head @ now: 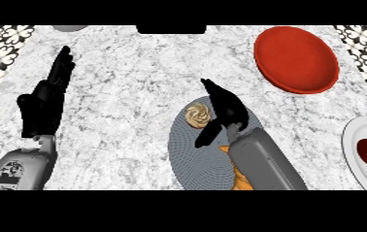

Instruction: Pick the cupcake from the placemat and place it in the bowl

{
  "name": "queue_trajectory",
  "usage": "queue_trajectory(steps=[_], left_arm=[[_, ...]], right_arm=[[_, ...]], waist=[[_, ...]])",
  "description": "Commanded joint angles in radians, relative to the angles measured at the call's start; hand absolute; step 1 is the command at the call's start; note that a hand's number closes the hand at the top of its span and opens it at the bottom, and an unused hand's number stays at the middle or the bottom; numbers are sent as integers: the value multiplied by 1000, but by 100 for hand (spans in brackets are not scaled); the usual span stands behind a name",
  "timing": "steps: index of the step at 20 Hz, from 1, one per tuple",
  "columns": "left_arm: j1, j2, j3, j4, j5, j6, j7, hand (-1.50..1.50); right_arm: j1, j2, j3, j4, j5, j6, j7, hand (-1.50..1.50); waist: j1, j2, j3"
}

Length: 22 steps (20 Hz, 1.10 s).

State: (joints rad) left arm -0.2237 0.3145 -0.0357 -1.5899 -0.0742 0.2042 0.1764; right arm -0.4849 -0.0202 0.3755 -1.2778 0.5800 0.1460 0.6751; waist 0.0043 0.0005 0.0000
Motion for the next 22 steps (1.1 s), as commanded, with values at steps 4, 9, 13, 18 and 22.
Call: queue_trajectory(steps=[4,9,13,18,22], left_arm=[[40,-68,-46,-119,-81,33,66,0],[-9,-37,46,-2,-38,-53,0,0],[-2,-43,52,-18,-49,-48,12,0],[11,-80,43,15,-76,-51,-29,0],[18,-87,55,-20,-91,-60,-10,0]], right_arm=[[-57,20,10,204,0,-105,-92,-150],[-156,20,41,348,-88,-158,-130,-150],[-94,20,73,417,-4,-156,-287,150],[-179,19,56,495,29,-213,-309,150],[-137,19,45,467,17,-224,-353,150]], waist=[[8,0,1],[7,2,0],[6,2,0],[5,2,0],[1,0,0]])
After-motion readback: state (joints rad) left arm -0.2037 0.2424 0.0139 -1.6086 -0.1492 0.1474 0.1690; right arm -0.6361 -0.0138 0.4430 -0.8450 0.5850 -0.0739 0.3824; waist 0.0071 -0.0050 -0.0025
